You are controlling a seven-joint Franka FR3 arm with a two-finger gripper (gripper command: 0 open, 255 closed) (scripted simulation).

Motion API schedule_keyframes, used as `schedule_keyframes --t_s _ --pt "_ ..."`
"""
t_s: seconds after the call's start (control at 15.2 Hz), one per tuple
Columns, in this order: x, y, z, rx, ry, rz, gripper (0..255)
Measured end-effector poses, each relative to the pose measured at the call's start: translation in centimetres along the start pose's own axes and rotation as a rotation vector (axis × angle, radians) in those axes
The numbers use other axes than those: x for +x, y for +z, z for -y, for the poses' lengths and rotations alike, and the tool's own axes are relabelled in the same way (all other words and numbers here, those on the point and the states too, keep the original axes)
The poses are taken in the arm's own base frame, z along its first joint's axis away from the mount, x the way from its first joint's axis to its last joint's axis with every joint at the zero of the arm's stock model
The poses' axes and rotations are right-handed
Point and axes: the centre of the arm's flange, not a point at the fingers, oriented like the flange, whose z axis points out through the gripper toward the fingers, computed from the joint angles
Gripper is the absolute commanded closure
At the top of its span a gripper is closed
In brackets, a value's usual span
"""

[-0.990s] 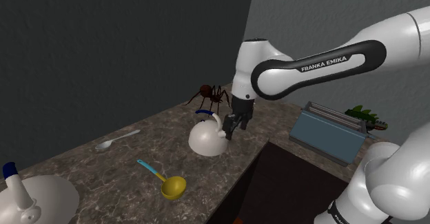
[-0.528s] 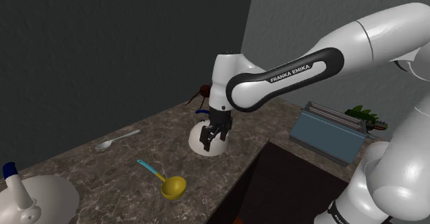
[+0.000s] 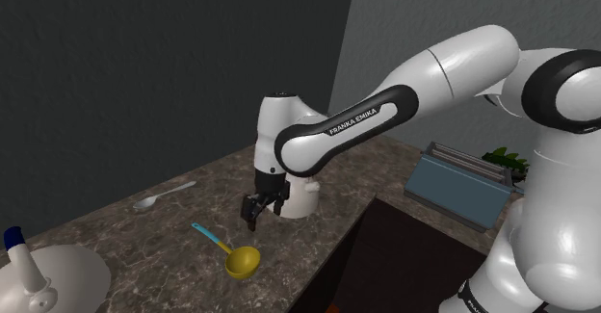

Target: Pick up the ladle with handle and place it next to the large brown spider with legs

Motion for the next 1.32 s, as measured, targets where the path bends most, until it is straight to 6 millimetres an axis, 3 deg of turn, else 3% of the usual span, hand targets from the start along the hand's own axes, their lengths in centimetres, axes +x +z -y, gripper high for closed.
schedule_keyframes --t_s 0.53,0.99,1.32 --pt "4.7 5.2 6.3 0.054 -0.032 0.016 0" --pt "5.1 8.9 6.9 0.058 -0.034 0.017 0" --pt "5.1 9.3 7.0 0.058 -0.034 0.017 0"
